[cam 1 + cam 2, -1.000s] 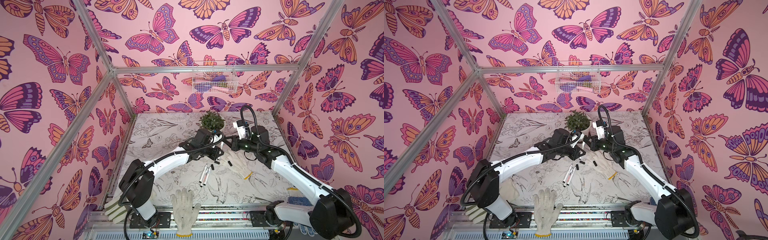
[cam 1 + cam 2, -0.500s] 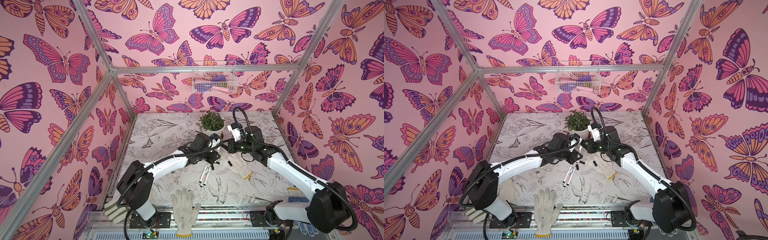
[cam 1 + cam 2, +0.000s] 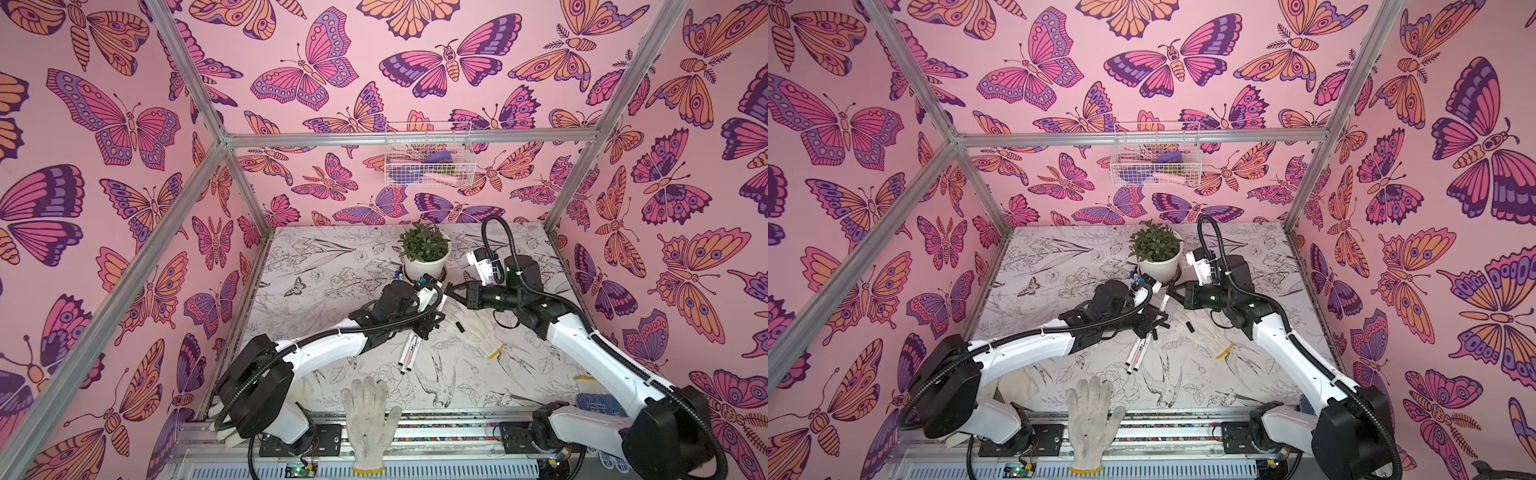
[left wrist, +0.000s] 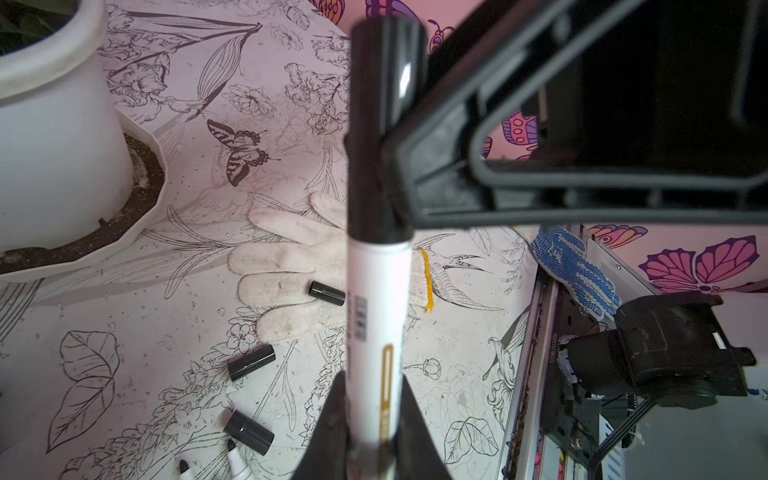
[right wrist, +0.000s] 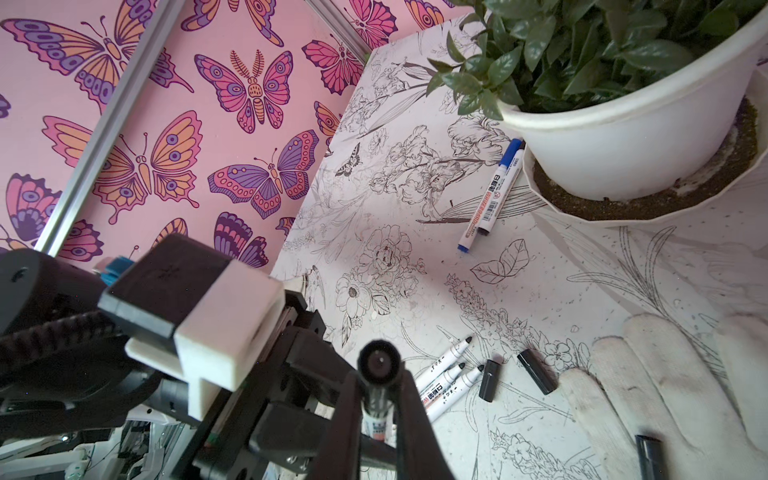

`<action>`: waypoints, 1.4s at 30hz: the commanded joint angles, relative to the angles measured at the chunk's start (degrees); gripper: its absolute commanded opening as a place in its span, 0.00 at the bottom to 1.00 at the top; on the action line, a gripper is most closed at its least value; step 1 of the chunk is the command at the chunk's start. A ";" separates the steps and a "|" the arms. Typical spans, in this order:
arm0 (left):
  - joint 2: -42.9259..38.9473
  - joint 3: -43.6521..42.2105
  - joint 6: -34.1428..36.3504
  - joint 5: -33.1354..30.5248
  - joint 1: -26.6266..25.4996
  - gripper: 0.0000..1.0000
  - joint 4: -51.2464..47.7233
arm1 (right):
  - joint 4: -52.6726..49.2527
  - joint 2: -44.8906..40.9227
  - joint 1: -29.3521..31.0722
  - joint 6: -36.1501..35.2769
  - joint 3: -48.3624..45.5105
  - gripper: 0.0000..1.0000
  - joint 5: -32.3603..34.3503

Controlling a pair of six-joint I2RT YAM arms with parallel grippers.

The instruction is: Insert the pens into the pen caps

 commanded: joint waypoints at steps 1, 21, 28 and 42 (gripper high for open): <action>-0.72 1.24 -3.43 -5.84 1.95 0.00 10.23 | -8.45 -1.48 0.05 1.90 -1.68 0.00 -4.95; 2.45 -10.08 -21.48 -15.63 12.71 0.00 10.11 | -13.07 -5.08 -5.82 5.80 -2.42 0.67 16.99; 6.94 -3.94 -16.19 -16.70 18.14 0.00 -6.26 | -14.78 -2.28 -5.77 5.10 -1.97 0.65 16.04; 24.32 11.64 -12.31 -6.01 19.46 0.09 -12.46 | -15.32 -1.44 -5.74 3.68 -1.37 0.62 12.82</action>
